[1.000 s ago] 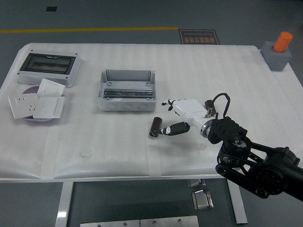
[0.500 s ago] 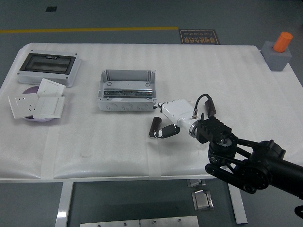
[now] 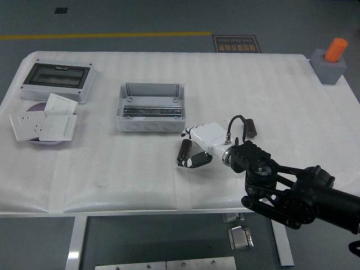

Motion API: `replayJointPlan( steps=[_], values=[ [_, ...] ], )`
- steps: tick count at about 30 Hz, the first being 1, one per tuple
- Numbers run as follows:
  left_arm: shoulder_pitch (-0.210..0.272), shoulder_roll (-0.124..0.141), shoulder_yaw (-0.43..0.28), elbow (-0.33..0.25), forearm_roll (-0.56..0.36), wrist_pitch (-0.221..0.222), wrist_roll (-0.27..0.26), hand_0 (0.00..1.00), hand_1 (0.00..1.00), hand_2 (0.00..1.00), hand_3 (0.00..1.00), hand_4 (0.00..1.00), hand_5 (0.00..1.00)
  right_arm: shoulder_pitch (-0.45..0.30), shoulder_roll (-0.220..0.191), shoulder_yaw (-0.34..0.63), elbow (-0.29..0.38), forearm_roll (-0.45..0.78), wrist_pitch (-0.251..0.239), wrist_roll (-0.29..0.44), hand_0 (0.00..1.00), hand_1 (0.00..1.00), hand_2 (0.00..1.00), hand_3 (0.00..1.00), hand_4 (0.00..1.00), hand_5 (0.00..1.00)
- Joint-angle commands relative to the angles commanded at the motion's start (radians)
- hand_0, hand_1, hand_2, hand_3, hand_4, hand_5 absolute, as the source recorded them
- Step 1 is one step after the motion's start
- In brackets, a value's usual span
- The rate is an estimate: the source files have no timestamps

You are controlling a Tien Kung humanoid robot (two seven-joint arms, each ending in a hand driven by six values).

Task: Pick up the battery,place it into the box

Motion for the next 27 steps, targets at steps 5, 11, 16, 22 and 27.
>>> replayJointPlan(
  steps=[5, 11, 16, 22, 27],
  values=[
    [-0.001, 0.000, 0.015, -0.002, -0.018, 0.002, -0.006, 0.590, 0.616, 0.496, 0.649, 0.586, 0.358, 0.001, 0.002, -0.010, -0.009, 0.004, -0.012, 0.007, 0.383, 0.595, 0.684, 0.767, 0.931, 0.610],
    [0.000, 0.001, 0.029, -0.002, -0.039, 0.003, -0.012, 0.590, 0.616, 0.495, 0.649, 0.585, 0.358, -0.001, 0.005, -0.020, -0.018, 0.006, -0.024, 0.015, 0.361, 0.564, 0.651, 0.724, 0.837, 0.517],
    [0.001, 0.003, 0.036, -0.002, -0.051, 0.005, -0.015, 0.590, 0.616, 0.495, 0.649, 0.585, 0.360, -0.002, 0.006, -0.025, -0.022, 0.005, -0.039, 0.024, 0.343, 0.544, 0.630, 0.682, 0.781, 0.468],
    [0.002, 0.003, 0.038, -0.002, -0.054, 0.006, -0.017, 0.590, 0.615, 0.495, 0.649, 0.586, 0.363, -0.002, 0.006, -0.031, -0.025, 0.000, -0.058, 0.035, 0.337, 0.532, 0.617, 0.669, 0.772, 0.453],
    [0.001, 0.003, 0.046, -0.003, -0.061, 0.008, -0.021, 0.591, 0.615, 0.497, 0.650, 0.587, 0.364, -0.002, 0.006, -0.037, -0.028, -0.003, -0.072, 0.043, 0.323, 0.521, 0.606, 0.654, 0.751, 0.438]
  ],
)
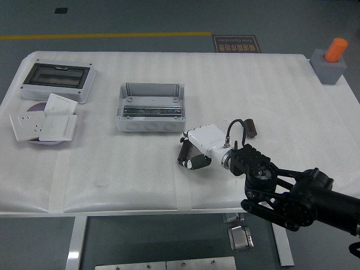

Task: Pick up the battery,place it into the box

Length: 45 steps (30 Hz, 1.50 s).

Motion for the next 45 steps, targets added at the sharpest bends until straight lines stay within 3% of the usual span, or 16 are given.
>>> replayJointPlan(
  steps=[4, 5, 11, 15, 18, 25, 30, 35, 41, 45],
  values=[
    [0.000, -0.001, 0.002, 0.000, -0.001, 0.002, -0.002, 0.591, 0.615, 0.497, 0.650, 0.587, 0.364, 0.000, -0.010, 0.005, 0.008, -0.008, -0.014, 0.006, 0.323, 0.521, 0.606, 0.654, 0.751, 0.438],
    [0.000, -0.002, 0.000, 0.000, 0.000, 0.002, -0.002, 0.591, 0.615, 0.495, 0.651, 0.588, 0.365, 0.001, -0.014, 0.008, 0.013, -0.010, -0.017, 0.008, 0.308, 0.505, 0.577, 0.634, 0.711, 0.407],
    [0.001, -0.004, -0.007, 0.000, 0.012, 0.003, 0.001, 0.591, 0.615, 0.495, 0.651, 0.589, 0.366, 0.023, -0.051, 0.050, 0.084, -0.031, -0.027, 0.006, 0.298, 0.498, 0.563, 0.629, 0.712, 0.429],
    [0.001, -0.004, -0.011, 0.000, 0.020, 0.003, 0.003, 0.591, 0.615, 0.495, 0.651, 0.589, 0.366, 0.067, -0.066, 0.078, 0.146, -0.035, -0.026, 0.001, 0.298, 0.498, 0.563, 0.629, 0.712, 0.429],
    [-0.001, -0.004, -0.018, 0.000, 0.032, 0.003, 0.006, 0.591, 0.615, 0.505, 0.652, 0.590, 0.366, 0.122, -0.052, 0.080, 0.141, -0.018, -0.030, 0.007, 0.292, 0.494, 0.553, 0.624, 0.715, 0.433],
    [-0.005, -0.004, -0.035, -0.001, 0.057, 0.000, 0.012, 0.591, 0.615, 0.506, 0.652, 0.592, 0.367, 0.247, 0.043, 0.058, -0.003, 0.072, -0.054, 0.057, 0.293, 0.495, 0.553, 0.625, 0.718, 0.429],
    [-0.006, -0.005, -0.049, -0.001, 0.079, -0.003, 0.019, 0.591, 0.615, 0.507, 0.654, 0.596, 0.369, 0.297, 0.113, 0.044, -0.127, 0.165, -0.084, 0.106, 0.292, 0.491, 0.553, 0.625, 0.717, 0.420],
    [-0.011, -0.003, -0.053, -0.002, 0.089, -0.004, 0.021, 0.591, 0.615, 0.508, 0.654, 0.597, 0.369, 0.312, 0.168, 0.029, -0.245, 0.259, -0.109, 0.141, 0.290, 0.490, 0.553, 0.625, 0.702, 0.417],
    [-0.016, -0.002, -0.051, -0.004, 0.092, -0.006, 0.021, 0.591, 0.615, 0.509, 0.654, 0.599, 0.369, 0.310, 0.207, 0.017, -0.367, 0.313, -0.095, 0.153, 0.293, 0.493, 0.556, 0.628, 0.704, 0.435],
    [-0.018, -0.001, -0.049, -0.005, 0.093, -0.007, 0.022, 0.591, 0.615, 0.509, 0.654, 0.599, 0.369, 0.305, 0.226, 0.010, -0.410, 0.323, -0.085, 0.148, 0.293, 0.493, 0.556, 0.628, 0.704, 0.435]
  ],
)
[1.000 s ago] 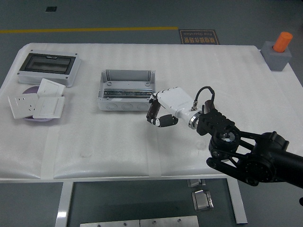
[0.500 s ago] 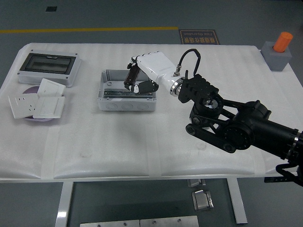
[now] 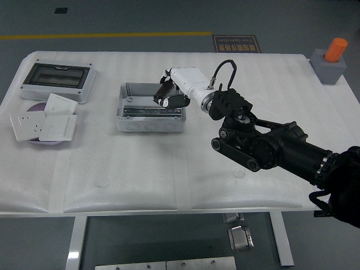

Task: Pick up the battery,place it into the box

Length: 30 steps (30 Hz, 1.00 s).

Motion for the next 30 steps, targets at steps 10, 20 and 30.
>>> replayJointPlan(
  steps=[10, 20, 30],
  values=[
    [-0.003, 0.000, 0.006, -0.001, -0.002, -0.003, 0.001, 0.591, 0.614, 0.506, 0.654, 0.599, 0.369, -0.017, 0.024, -0.016, -0.022, -0.008, 0.007, -0.026, 0.949, 0.858, 0.859, 0.952, 0.988, 0.683],
    [0.000, -0.002, 0.009, -0.001, -0.010, -0.004, 0.000, 0.591, 0.616, 0.499, 0.652, 0.595, 0.365, -0.017, -0.016, -0.016, 0.006, -0.019, 0.011, -0.034, 0.998, 0.918, 0.909, 0.998, 0.998, 0.751],
    [0.006, -0.003, 0.024, 0.000, -0.043, -0.001, -0.005, 0.591, 0.615, 0.497, 0.651, 0.595, 0.371, -0.021, -0.254, -0.106, 0.103, -0.059, 0.029, -0.005, 0.998, 0.913, 0.900, 0.998, 0.998, 0.758]
  ],
)
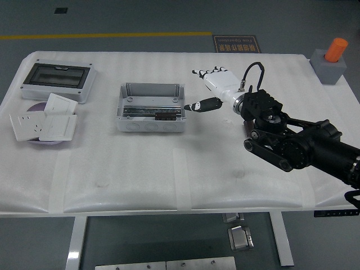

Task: Pick up the battery,place it into the box

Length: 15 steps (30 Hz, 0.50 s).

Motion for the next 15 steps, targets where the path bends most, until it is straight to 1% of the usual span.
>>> replayJointPlan(
  steps=[1, 2, 5, 7, 8, 10, 13, 14, 15],
  values=[
    [0.000, -0.001, 0.003, 0.000, -0.004, 0.000, -0.001, 0.591, 0.615, 0.497, 0.651, 0.595, 0.371, -0.005, -0.028, -0.016, 0.013, -0.006, 0.001, 0.010, 0.998, 0.913, 0.900, 0.998, 0.998, 0.758],
    [-0.001, -0.001, 0.006, 0.000, -0.008, 0.001, -0.002, 0.591, 0.616, 0.497, 0.650, 0.593, 0.371, -0.011, -0.051, -0.029, 0.024, -0.012, 0.001, 0.018, 0.998, 0.890, 0.863, 0.998, 0.998, 0.759],
    [-0.003, 0.000, 0.010, -0.001, -0.012, 0.002, -0.005, 0.591, 0.616, 0.497, 0.650, 0.593, 0.371, -0.036, -0.127, -0.058, 0.065, -0.038, 0.002, 0.042, 0.998, 0.890, 0.863, 0.998, 0.998, 0.759],
    [-0.002, 0.001, 0.012, -0.001, -0.013, 0.002, -0.005, 0.591, 0.616, 0.497, 0.650, 0.593, 0.371, -0.060, -0.172, -0.057, 0.093, -0.061, -0.005, 0.057, 0.998, 0.890, 0.863, 0.998, 0.998, 0.759],
    [-0.001, 0.002, 0.012, -0.001, -0.013, 0.002, -0.006, 0.591, 0.616, 0.494, 0.648, 0.584, 0.369, -0.071, -0.195, -0.054, 0.106, -0.072, -0.009, 0.064, 0.906, 0.798, 0.805, 0.904, 0.998, 0.709],
    [0.001, 0.002, 0.015, -0.001, -0.014, 0.002, -0.007, 0.591, 0.616, 0.494, 0.648, 0.584, 0.369, -0.094, -0.235, -0.044, 0.125, -0.090, -0.019, 0.078, 0.906, 0.798, 0.805, 0.904, 0.998, 0.709],
    [0.002, 0.003, 0.017, -0.001, -0.015, 0.002, -0.008, 0.591, 0.616, 0.494, 0.648, 0.584, 0.369, -0.115, -0.285, -0.037, 0.133, -0.104, -0.027, 0.094, 0.906, 0.798, 0.805, 0.904, 0.998, 0.709],
    [0.002, 0.003, 0.019, -0.001, -0.018, 0.002, -0.009, 0.591, 0.616, 0.492, 0.647, 0.579, 0.365, -0.120, -0.299, -0.037, 0.132, -0.105, -0.030, 0.099, 0.747, 0.714, 0.772, 0.847, 0.977, 0.531],
    [0.002, 0.003, 0.022, -0.001, -0.021, 0.002, -0.010, 0.591, 0.616, 0.492, 0.647, 0.579, 0.365, -0.124, -0.310, -0.037, 0.129, -0.105, -0.031, 0.104, 0.747, 0.714, 0.772, 0.847, 0.977, 0.531]
  ],
)
